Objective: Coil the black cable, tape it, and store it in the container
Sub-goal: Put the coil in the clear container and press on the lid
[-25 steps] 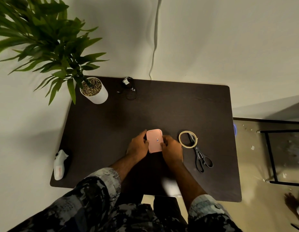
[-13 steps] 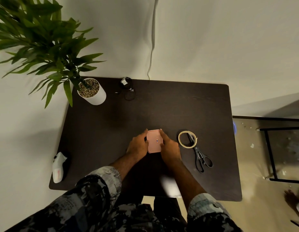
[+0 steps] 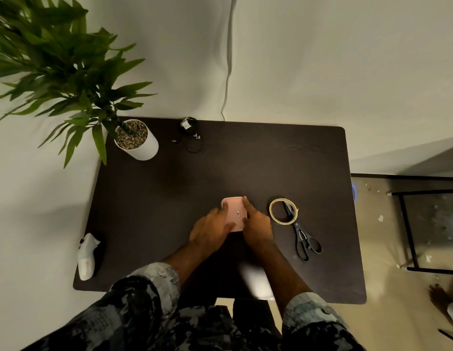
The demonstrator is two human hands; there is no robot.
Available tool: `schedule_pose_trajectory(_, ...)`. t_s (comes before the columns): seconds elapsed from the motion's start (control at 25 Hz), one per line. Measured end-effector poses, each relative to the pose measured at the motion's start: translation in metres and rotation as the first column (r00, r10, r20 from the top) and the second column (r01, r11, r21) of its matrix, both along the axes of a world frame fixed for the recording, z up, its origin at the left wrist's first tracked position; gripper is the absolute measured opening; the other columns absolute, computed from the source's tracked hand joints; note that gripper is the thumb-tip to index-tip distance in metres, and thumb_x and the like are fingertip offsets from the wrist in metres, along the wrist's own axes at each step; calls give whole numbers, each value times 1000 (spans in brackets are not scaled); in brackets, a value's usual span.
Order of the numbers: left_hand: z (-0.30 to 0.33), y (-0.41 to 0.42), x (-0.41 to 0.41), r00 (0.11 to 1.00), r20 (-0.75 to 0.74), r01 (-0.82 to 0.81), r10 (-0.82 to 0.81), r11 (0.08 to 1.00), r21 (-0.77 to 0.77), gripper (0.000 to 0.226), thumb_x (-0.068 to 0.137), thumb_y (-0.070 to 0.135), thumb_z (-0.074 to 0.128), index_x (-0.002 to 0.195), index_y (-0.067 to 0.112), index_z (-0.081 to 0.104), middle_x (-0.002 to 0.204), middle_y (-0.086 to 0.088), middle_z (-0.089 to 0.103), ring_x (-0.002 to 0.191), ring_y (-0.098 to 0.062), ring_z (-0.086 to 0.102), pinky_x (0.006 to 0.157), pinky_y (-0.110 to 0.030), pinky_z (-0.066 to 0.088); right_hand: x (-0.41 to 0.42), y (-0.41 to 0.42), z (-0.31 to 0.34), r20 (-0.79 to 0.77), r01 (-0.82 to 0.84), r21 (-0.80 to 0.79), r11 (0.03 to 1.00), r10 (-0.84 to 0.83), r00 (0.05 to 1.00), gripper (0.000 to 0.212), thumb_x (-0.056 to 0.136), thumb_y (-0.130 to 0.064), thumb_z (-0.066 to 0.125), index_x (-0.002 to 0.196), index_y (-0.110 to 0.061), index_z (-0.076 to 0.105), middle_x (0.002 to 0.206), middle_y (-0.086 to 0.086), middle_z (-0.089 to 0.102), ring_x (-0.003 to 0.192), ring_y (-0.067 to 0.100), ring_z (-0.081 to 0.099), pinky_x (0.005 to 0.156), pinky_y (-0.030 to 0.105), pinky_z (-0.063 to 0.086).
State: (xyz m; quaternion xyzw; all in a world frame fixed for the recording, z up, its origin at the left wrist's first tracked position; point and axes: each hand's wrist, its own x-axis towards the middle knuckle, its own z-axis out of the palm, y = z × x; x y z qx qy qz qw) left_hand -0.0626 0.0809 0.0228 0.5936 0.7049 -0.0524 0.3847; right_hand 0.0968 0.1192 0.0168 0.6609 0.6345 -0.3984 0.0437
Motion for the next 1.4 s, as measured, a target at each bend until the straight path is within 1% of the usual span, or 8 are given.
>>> schedule_pose_trajectory(0.24,0,-1,1,997,-40,62,-63,998,-6,89,98,54,55,166,20,8,143,-13,47,123,-36,59,99,-51,53,5,-4,2,-68,122,51,991,-119,991,52,100,-27,58,152,-31,52,138,10,69,120,35,70,99,45,58)
schedule_pose_trajectory(0.4,2,7,4,999,-40,-12,14,999,42,88,96,49,61,165,22,13,138,-13,49,121,-38,60,97,-52,53,41,-8,12,252,181,158,971,-217,943,38,100,-32,63,133,-14,56,134,18,52,109,45,68,83,50,58)
schedule_pose_trajectory(0.52,3,9,3,998,-54,-13,16,997,70,86,95,48,64,164,23,18,146,-9,43,128,-33,54,99,-51,53,69,-13,4,378,98,100,990,-129,917,35,100,-27,63,131,-13,57,133,17,46,113,43,65,84,52,58)
schedule_pose_trajectory(0.88,9,17,-2,978,-207,61,-35,991,119,75,99,45,58,162,19,26,173,-2,17,147,-28,36,105,-49,52,66,-19,-6,281,-231,-12,973,225,933,26,104,-28,52,126,-18,62,140,10,52,122,38,60,89,48,55)
schedule_pose_trajectory(1.0,7,19,-2,979,-200,63,-41,992,106,76,100,46,57,163,18,24,173,-3,16,147,-28,35,107,-50,51,70,-24,-4,181,-97,77,992,82,980,32,102,-43,59,123,-20,65,137,6,55,113,37,68,83,48,57)
schedule_pose_trajectory(1.12,7,17,-3,979,-200,49,-26,992,112,76,101,46,57,163,18,23,173,-3,16,148,-28,35,108,-48,50,83,-20,-6,186,140,238,961,-186,965,25,102,-29,60,117,-9,63,127,16,59,111,43,62,78,49,54)
schedule_pose_trajectory(1.24,8,17,-1,981,-191,39,-18,993,109,76,101,44,56,164,18,21,173,-4,16,149,-28,34,109,-49,49,112,-20,-16,360,105,209,972,-177,916,35,101,-23,56,134,-13,63,140,18,60,126,41,52,96,50,50)
schedule_pose_trajectory(1.4,9,17,0,980,-197,34,-12,994,108,76,101,45,56,163,19,22,173,-3,17,149,-27,35,108,-49,50,148,-19,-21,446,20,83,996,-55,894,56,106,-26,49,161,-29,37,155,14,44,140,37,42,108,52,46)
